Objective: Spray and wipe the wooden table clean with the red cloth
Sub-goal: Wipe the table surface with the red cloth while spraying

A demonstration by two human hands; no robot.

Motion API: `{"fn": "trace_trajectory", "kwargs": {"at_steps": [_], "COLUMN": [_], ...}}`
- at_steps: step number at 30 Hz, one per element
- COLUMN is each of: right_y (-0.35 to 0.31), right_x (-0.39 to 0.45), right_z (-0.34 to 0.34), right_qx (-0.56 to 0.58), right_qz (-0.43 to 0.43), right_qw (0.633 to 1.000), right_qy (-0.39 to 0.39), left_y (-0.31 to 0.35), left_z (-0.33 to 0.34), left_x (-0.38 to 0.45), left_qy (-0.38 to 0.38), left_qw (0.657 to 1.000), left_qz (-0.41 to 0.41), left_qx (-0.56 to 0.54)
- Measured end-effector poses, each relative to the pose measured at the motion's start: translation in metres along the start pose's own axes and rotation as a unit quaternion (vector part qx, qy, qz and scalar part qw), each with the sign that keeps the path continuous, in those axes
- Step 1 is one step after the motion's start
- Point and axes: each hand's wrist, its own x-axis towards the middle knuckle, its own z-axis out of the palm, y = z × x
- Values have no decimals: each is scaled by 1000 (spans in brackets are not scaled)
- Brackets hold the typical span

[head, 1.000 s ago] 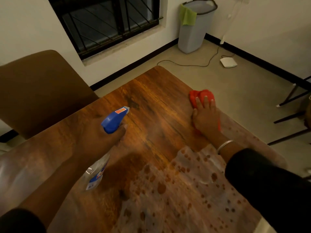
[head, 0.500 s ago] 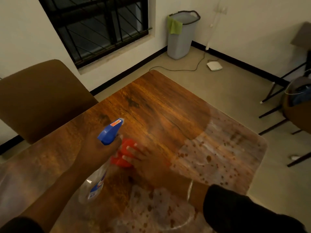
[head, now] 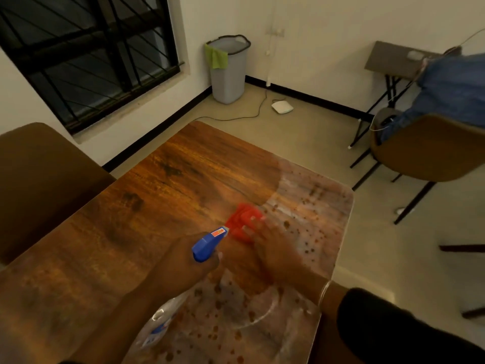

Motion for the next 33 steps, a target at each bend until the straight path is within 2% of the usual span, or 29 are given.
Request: {"fn": "trace_trajectory", "kwargs": {"at_steps": [2, 3, 6, 11, 18, 22, 27, 30, 33], "right_y": [38, 53, 75, 119, 189, 208, 203, 169, 138], "right_x": [8, 11, 11, -6, -15, -13, -14, -20, -29], "right_z": [-22, -32, -42, -56, -70, -64, -48, -25, 0], "right_qx": [-6, -5, 8, 78, 62, 56, 51, 56, 11], "right_qz": [92, 110, 99, 207, 275, 255, 233, 152, 16], "right_qw": [996, 994, 995, 973, 958, 965, 969, 986, 1000], "right_qy": [0, -12, -19, 68, 51, 34, 57, 39, -16], "left_y": [10, 13, 21, 38, 51, 65, 65, 67, 71], "left_z": [10, 15, 31, 55, 74, 76, 72, 76, 82], "left_x": [-3, -4, -1, 11, 27, 37, 60, 70, 80], "left_qy": [-6, -9, -28, -110, -79, -77, -55, -49, -37], "left_qw": [999, 999, 999, 993, 996, 995, 997, 996, 998], "left_qz": [17, 20, 32, 42, 34, 58, 47, 51, 43], "left_qx": [-37, -40, -27, 4, 36, 14, 38, 61, 35]}}
